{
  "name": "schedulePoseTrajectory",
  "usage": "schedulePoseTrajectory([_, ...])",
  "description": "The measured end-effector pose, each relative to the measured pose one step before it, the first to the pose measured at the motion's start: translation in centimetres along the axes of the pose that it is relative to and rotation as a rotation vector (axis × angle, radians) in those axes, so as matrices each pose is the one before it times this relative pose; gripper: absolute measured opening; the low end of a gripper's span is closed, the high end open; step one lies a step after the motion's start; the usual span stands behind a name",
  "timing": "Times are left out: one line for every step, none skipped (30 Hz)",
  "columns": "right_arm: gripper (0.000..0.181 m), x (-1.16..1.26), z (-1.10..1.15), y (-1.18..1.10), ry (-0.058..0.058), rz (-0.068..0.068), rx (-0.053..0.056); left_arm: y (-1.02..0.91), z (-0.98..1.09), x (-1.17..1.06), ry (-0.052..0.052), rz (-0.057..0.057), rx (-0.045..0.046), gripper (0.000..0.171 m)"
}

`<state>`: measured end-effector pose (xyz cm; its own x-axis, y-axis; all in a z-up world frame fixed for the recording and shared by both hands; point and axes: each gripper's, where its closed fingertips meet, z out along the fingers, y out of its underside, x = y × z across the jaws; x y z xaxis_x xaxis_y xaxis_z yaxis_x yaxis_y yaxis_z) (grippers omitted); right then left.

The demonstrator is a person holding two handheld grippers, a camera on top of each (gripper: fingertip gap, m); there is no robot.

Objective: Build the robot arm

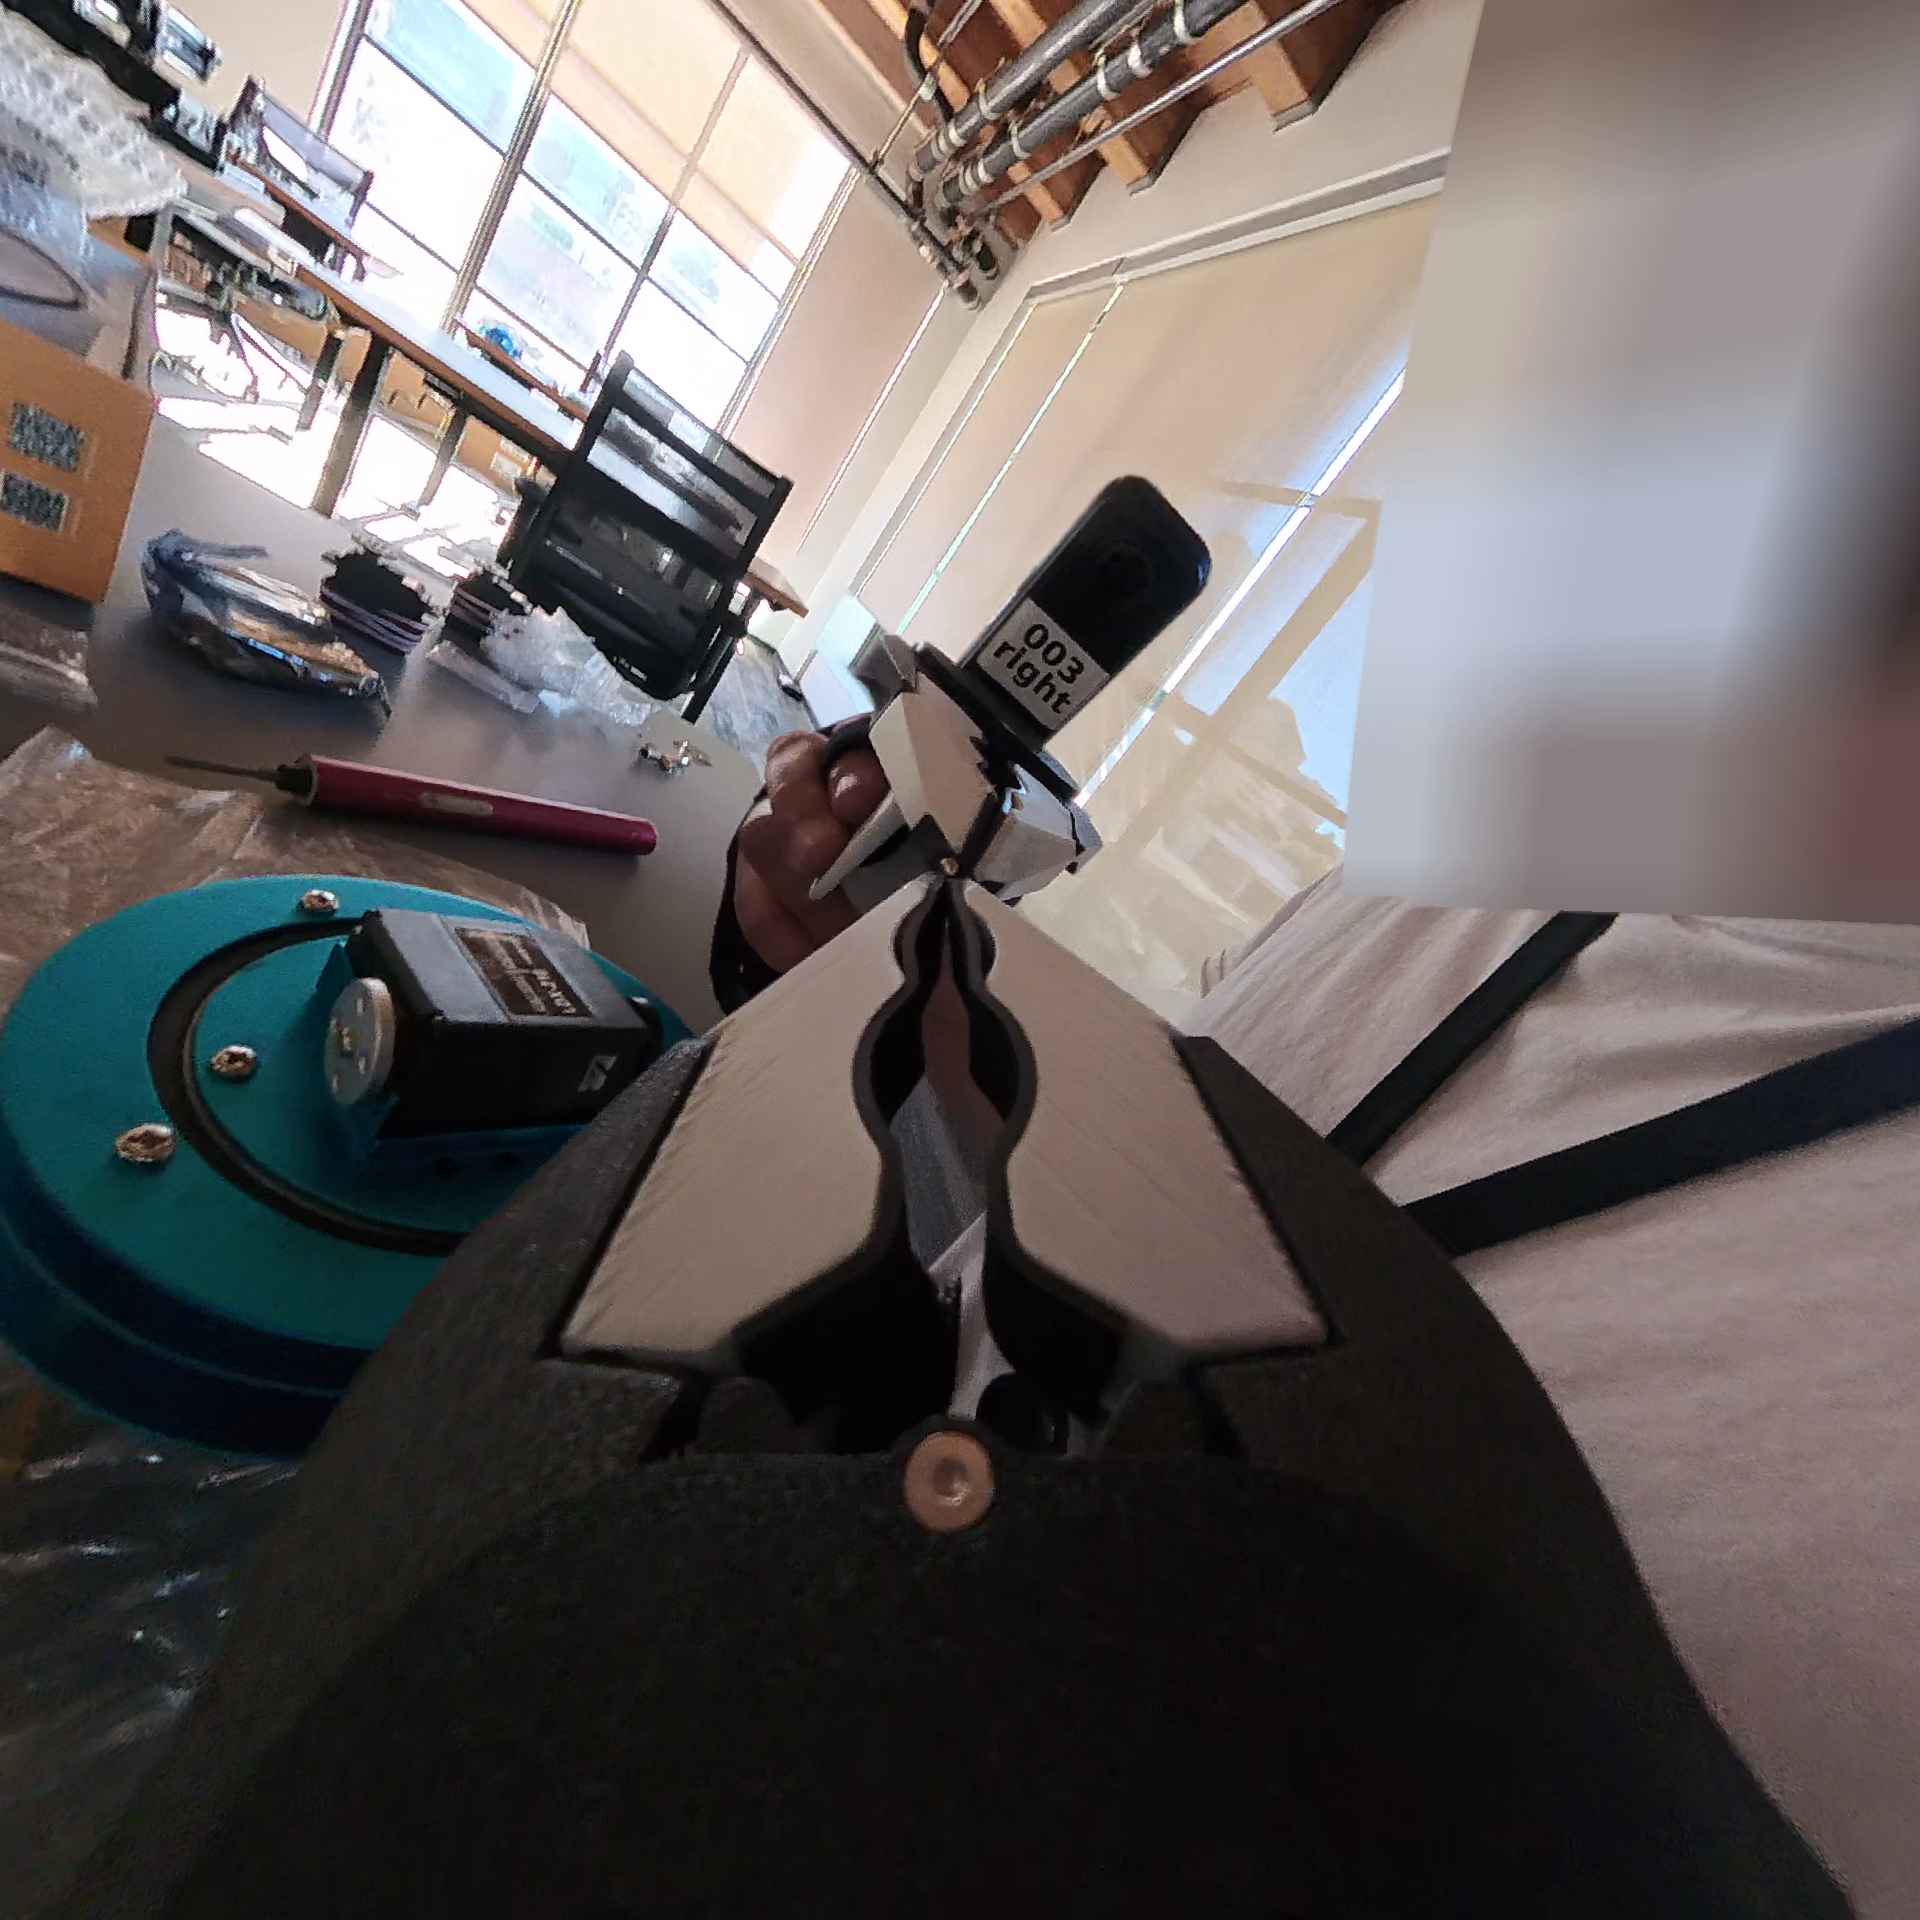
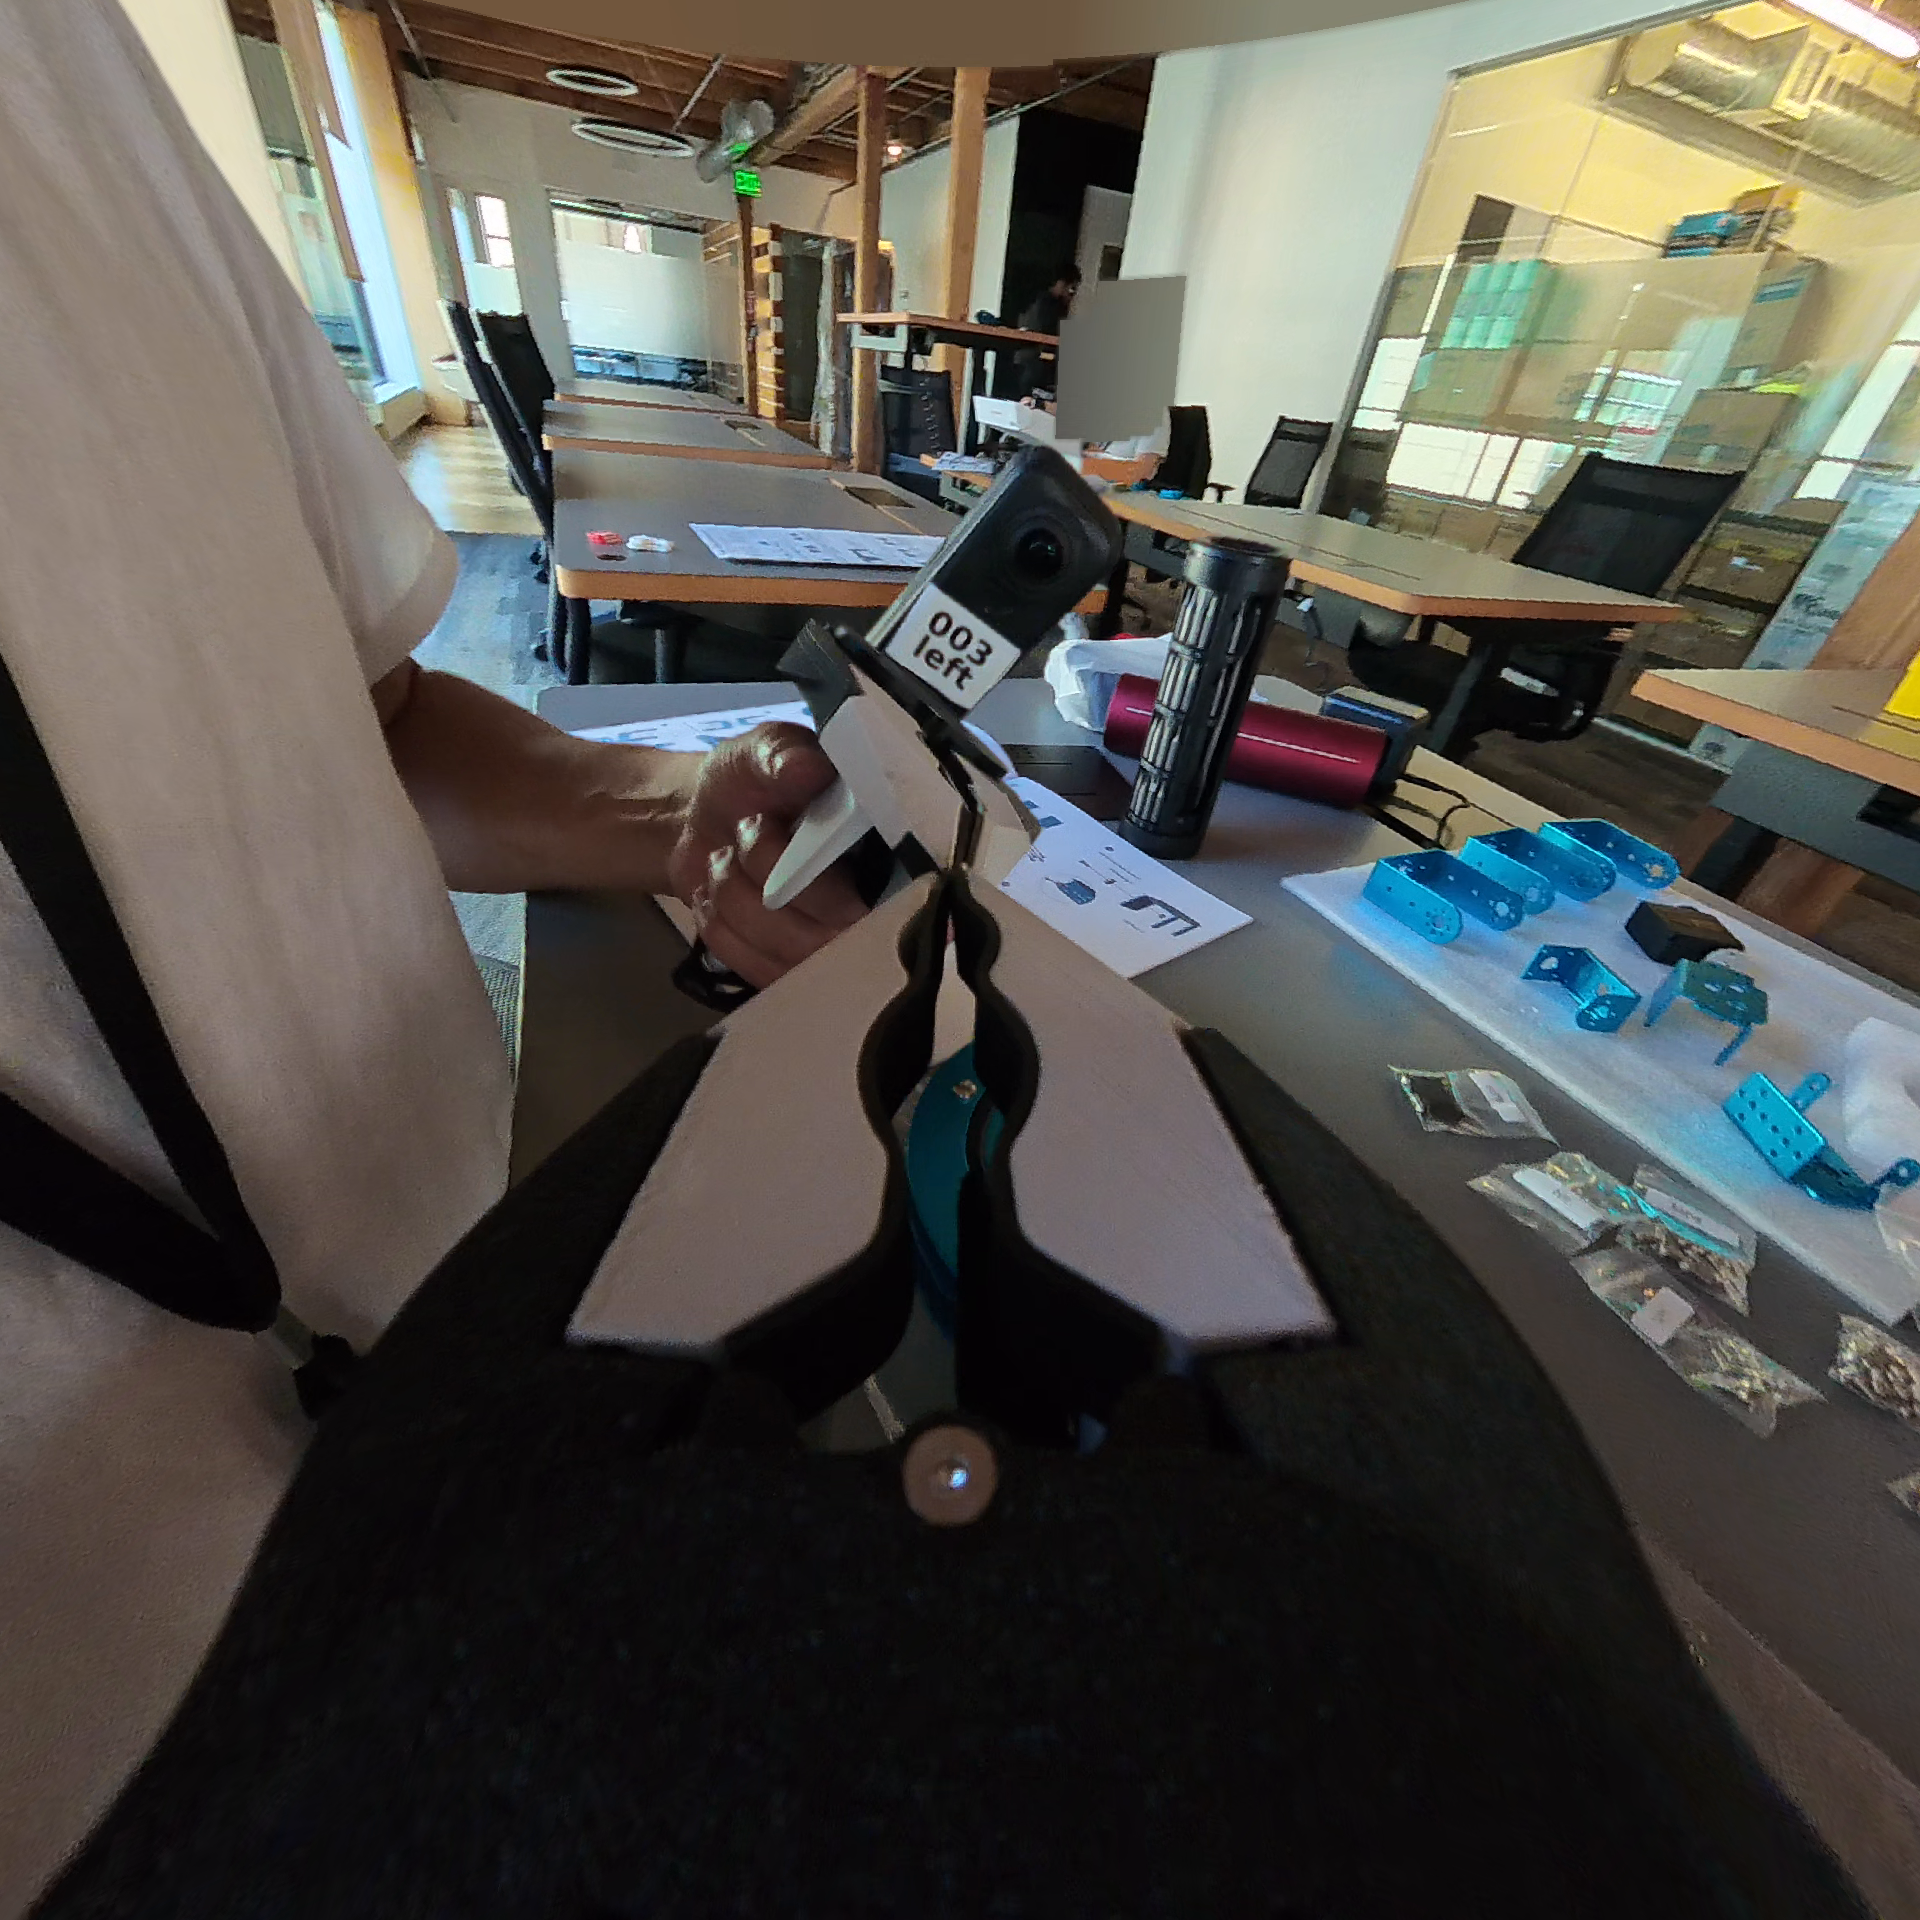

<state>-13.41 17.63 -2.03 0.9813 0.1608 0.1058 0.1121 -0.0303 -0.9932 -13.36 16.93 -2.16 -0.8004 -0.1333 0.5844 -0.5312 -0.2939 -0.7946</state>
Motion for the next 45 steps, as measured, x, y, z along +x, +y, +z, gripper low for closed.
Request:
schedulePoseTrajectory([0.0,-0.046,0.151,-0.195,-0.0156,0.0001,-0.0048,-0.155,-0.114,0.182,0.009,0.0103,0.01375,0.0])
schedulePoseTrajectory([0.0,0.003,0.138,-0.193,-0.0138,0.0,-0.0056,-0.167,-0.118,0.136,0.0068,0.0106,0.0143,0.0])
schedulePoseTrajectory([0.0,0.025,0.161,-0.198,-0.0132,-0.0012,-0.0046,-0.187,-0.128,0.13,0.0073,0.0084,0.0154,0.0])
schedulePoseTrajectory([0.0,-0.034,0.165,-0.211,-0.0167,0.0024,-0.0045,-0.201,-0.118,0.151,0.0097,0.0055,0.01614,0.0])
schedulePoseTrajectory([0.0,-0.005,0.147,-0.234,-0.0158,0.0031,-0.0041,-0.18,-0.116,0.171,0.0113,0.0035,0.0154,0.0])
schedulePoseTrajectory([0.0,0.006,0.162,-0.203,-0.0149,0.0038,-0.0044,-0.193,-0.114,0.163,0.0098,0.0035,0.01491,0.0])
schedulePoseTrajectory([0.0,-0.065,0.173,-0.212,-0.0211,0.0087,-0.0045,-0.175,-0.131,0.197,0.0093,0.0069,0.01286,0.0])
schedulePoseTrajectory([0.0,-0.082,0.148,-0.222,-0.022,0.0101,-0.0039,-0.153,-0.117,0.195,0.0065,0.0126,0.01152,0.0])
schedulePoseTrajectory([0.001,-0.023,0.162,-0.172,-0.0179,0.0079,-0.005,-0.142,-0.123,0.119,0.0022,0.0156,0.01125,0.0])
schedulePoseTrajectory([0.002,-0.015,0.152,-0.127,-0.0158,0.0057,-0.005,-0.175,-0.125,0.059,0.0001,0.0116,0.01282,0.0])
schedulePoseTrajectory([0.003,0.009,0.151,-0.123,-0.0141,0.0066,-0.0032,-0.173,-0.13,0.04,0.0013,0.0043,0.01292,0.0])
schedulePoseTrajectory([0.004,0.006,0.149,-0.118,-0.0119,0.0051,-0.0024,-0.157,-0.119,0.038,0.0043,-0.0018,0.01033,0.0])
schedulePoseTrajectory([0.004,0.012,0.151,-0.121,-0.0098,0.0036,-0.0009,-0.14,-0.115,0.053,0.0058,-0.0041,0.00932,0.0])
schedulePoseTrajectory([0.004,0.013,0.117,-0.121,-0.0092,0.0041,0.0001,-0.139,-0.096,0.056,0.0056,-0.0017,0.00887,0.0])
schedulePoseTrajectory([0.004,-0.011,0.107,-0.076,-0.0088,0.0019,-0.001,-0.11,-0.093,0.027,0.0022,0.0026,0.00595,0.0])
schedulePoseTrajectory([0.004,-0.006,0.084,-0.085,-0.0073,0.0007,0.0005,-0.044,-0.061,-0.051,-0.0042,0.0049,0.00176,0.0])
schedulePoseTrajectory([0.004,0.041,0.03,-0.076,-0.0028,-0.0014,0.0003,0.005,-0.054,-0.052,-0.0047,0.0065,-0.00253,0.0])
schedulePoseTrajectory([0.005,0.129,-0.074,-0.027,0.0035,-0.0051,-0.0049,0.08,-0.099,-0.036,-0.0049,0.0122,-0.01114,0.0])
schedulePoseTrajectory([0.005,0.407,-0.272,0.073,0.0203,-0.0035,-0.0098,0.082,-0.242,-0.216,-0.0174,0.0218,-0.02156,0.0])
schedulePoseTrajectory([0.005,0.485,-0.448,0.171,0.0235,0.002,-0.0136,-0.129,-0.435,-0.375,-0.0307,0.0203,-0.01694,0.0])
schedulePoseTrajectory([0.006,0.464,-0.634,0.264,0.0231,0.0081,-0.0127,-0.382,-0.676,-0.373,-0.0322,0.0134,-0.00642,0.0])
schedulePoseTrajectory([0.006,0.522,-0.729,0.39,0.0284,0.0129,-0.0113,-0.526,-0.873,-0.517,-0.0461,0.0116,-0.00328,0.0])
schedulePoseTrajectory([0.006,0.53,-0.74,0.621,0.0303,0.0189,-0.0161,-0.516,-1.023,-0.918,-0.076,0.0147,-0.00711,0.0])
schedulePoseTrajectory([0.006,0.44,-0.645,0.859,0.0276,0.0227,-0.0221,-0.376,-1.069,-1.154,-0.095,0.0218,-0.01321,0.0])
schedulePoseTrajectory([0.006,0.351,-0.477,1.006,0.0265,0.0232,-0.0228,-0.157,-1.045,-1.104,-0.0917,0.0287,-0.01717,0.0])
schedulePoseTrajectory([0.005,0.354,-0.277,1.03,0.0303,0.0234,-0.0185,0.087,-0.905,-0.959,-0.0825,0.0292,-0.02068,0.0])
schedulePoseTrajectory([0.006,0.29,-0.084,0.939,0.0294,0.024,-0.0127,0.273,-0.71,-0.713,-0.0666,0.0272,-0.02217,0.0])
schedulePoseTrajectory([0.006,0.193,0.075,0.751,0.0244,0.0264,-0.0047,0.354,-0.472,-0.38,-0.0469,0.0241,-0.01827,0.0])
schedulePoseTrajectory([0.005,-0.053,0.206,0.485,0.0099,0.0251,0.0052,0.465,-0.171,-0.205,-0.0383,0.0181,-0.02035,0.0])
schedulePoseTrajectory([0.006,-0.16,0.246,0.267,0.0021,0.0196,0.0106,0.666,0.207,-0.032,-0.0289,0.0123,-0.03105,0.003])
schedulePoseTrajectory([0.006,-0.209,0.221,0.05,-0.0026,0.0112,0.0159,0.861,0.565,0.345,-0.0065,0.0107,-0.04326,0.007])
schedulePoseTrajectory([0.007,-0.191,0.178,-0.072,-0.0052,0.0058,0.0173,0.972,0.862,0.504,0.0004,0.0119,-0.05432,0.012])
schedulePoseTrajectory([0.006,-0.127,0.15,-0.125,-0.0052,0.0039,0.0134,0.837,1.036,0.238,-0.0188,0.014,-0.05236,0.015])
schedulePoseTrajectory([0.006,-0.034,0.13,-0.084,-0.0004,0.0011,0.0064,0.58,1.05,0.168,-0.0269,0.0122,-0.0416,0.018])
schedulePoseTrajectory([0.006,0.068,0.109,-0.071,0.0086,-0.0049,0.0016,0.297,0.912,0.362,-0.0164,0.0168,-0.02878,0.019])
schedulePoseTrajectory([0.006,0.182,0.112,-0.026,0.0187,-0.0127,-0.0055,-0.042,0.678,0.063,-0.0309,0.0189,-0.00993,0.019])
schedulePoseTrajectory([0.006,0.098,0.126,0.071,0.0164,-0.0222,-0.0146,-0.158,0.464,0.016,-0.027,0.0281,-0.00199,0.016])
schedulePoseTrajectory([0.006,-0.114,0.094,0.08,0.0035,-0.0248,-0.0159,-0.066,0.322,0.384,0.0042,0.0408,-0.00647,0.01])
schedulePoseTrajectory([0.006,-0.267,0.029,-0.023,-0.0107,-0.0177,-0.0075,0.04,0.28,0.253,0.0074,0.0485,-0.01497,0.011])
schedulePoseTrajectory([0.007,-0.185,-0.046,-0.072,-0.0109,-0.0089,-0.0012,0.067,0.237,0.021,0.0046,0.0499,-0.0178,0.011])
schedulePoseTrajectory([0.007,-0.007,-0.078,-0.017,-0.0071,-0.0041,-0.0006,0.099,0.172,0.136,0.0206,0.043,-0.02183,0.011])
schedulePoseTrajectory([0.007,0.072,-0.111,0.068,-0.0064,-0.0011,-0.0021,0.033,0.115,0.1,0.0251,0.0351,-0.02134,0.016])
schedulePoseTrajectory([0.007,0.128,-0.116,0.148,-0.0061,0.0016,-0.0038,-0.068,0.089,-0.087,0.0162,0.031,-0.01581,0.017])
schedulePoseTrajectory([0.008,0.137,-0.138,0.197,-0.0044,0.0035,-0.0031,0.075,0.132,-0.073,0.02,0.0313,-0.02348,0.018])
schedulePoseTrajectory([0.007,0.115,-0.149,0.19,-0.0029,0.0051,-0.0014,0.291,0.226,-0.135,0.0176,0.0285,-0.03625,0.02])
